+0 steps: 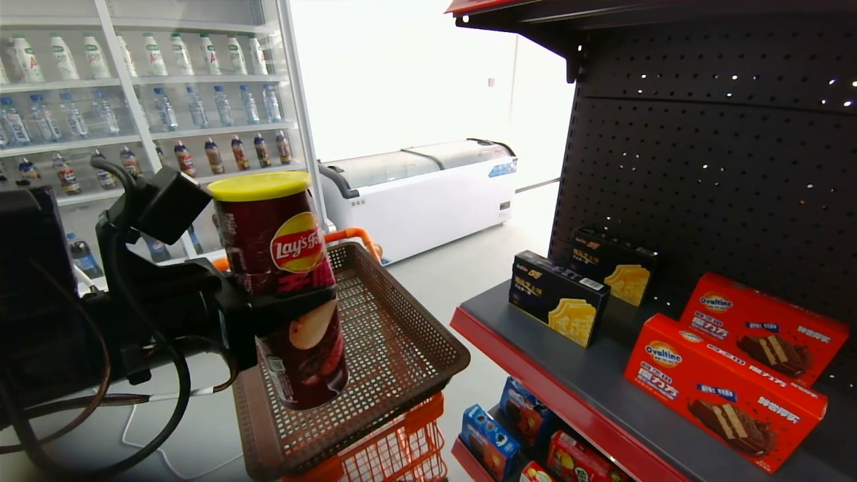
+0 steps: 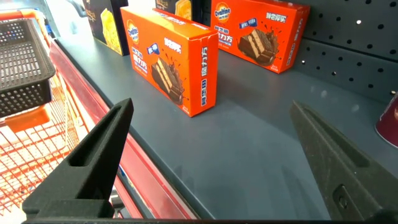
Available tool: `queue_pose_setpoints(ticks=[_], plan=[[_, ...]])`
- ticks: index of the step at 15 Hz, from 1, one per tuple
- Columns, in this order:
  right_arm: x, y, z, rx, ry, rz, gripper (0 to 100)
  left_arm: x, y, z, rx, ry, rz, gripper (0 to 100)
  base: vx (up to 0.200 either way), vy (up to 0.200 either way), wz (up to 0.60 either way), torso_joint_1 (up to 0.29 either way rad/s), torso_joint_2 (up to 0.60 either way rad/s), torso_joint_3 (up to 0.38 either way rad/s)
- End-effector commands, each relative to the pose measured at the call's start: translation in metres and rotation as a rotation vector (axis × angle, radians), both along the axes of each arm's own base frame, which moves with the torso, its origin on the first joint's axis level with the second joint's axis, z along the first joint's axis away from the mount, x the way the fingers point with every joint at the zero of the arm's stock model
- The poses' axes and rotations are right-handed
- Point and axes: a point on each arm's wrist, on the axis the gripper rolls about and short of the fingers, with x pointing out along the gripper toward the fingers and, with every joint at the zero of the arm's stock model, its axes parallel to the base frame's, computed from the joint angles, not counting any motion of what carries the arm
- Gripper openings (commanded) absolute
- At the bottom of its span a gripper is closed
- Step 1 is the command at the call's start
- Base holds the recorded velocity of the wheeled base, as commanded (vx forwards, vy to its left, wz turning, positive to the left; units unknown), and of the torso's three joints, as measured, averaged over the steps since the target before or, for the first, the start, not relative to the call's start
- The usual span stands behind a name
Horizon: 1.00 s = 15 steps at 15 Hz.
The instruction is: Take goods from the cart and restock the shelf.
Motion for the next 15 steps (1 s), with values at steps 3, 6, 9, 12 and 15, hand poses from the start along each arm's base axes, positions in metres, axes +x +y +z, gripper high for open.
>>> queue_pose_setpoints(ticks=[3, 6, 9, 12, 15], plan=[[0.0, 0.0, 0.0, 0.0, 0.001, 0.0, 100, -0.008, -0.007, -0.005, -0.003, 0.008, -0.085, 0, 0.0, 0.0, 0.0, 0.0, 0.0, 0.0], [0.0, 0.0, 0.0, -0.002, 0.001, 0.0, 100, -0.017, -0.023, -0.006, -0.013, 0.024, -0.222, 0, 0.0, 0.0, 0.0, 0.0, 0.0, 0.0], [0.0, 0.0, 0.0, 0.0, 0.001, 0.0, 100, -0.023, -0.033, -0.004, -0.038, 0.031, -0.36, 0, 0.0, 0.0, 0.0, 0.0, 0.0, 0.0], [0.0, 0.0, 0.0, -0.002, 0.001, 0.0, 100, -0.028, -0.039, -0.005, -0.042, 0.027, -0.426, 0, 0.0, 0.0, 0.0, 0.0, 0.0, 0.0], [0.0, 0.0, 0.0, -0.002, 0.001, 0.0, 100, -0.03, -0.04, -0.006, -0.043, 0.023, -0.469, 0, 0.0, 0.0, 0.0, 0.0, 0.0, 0.0]])
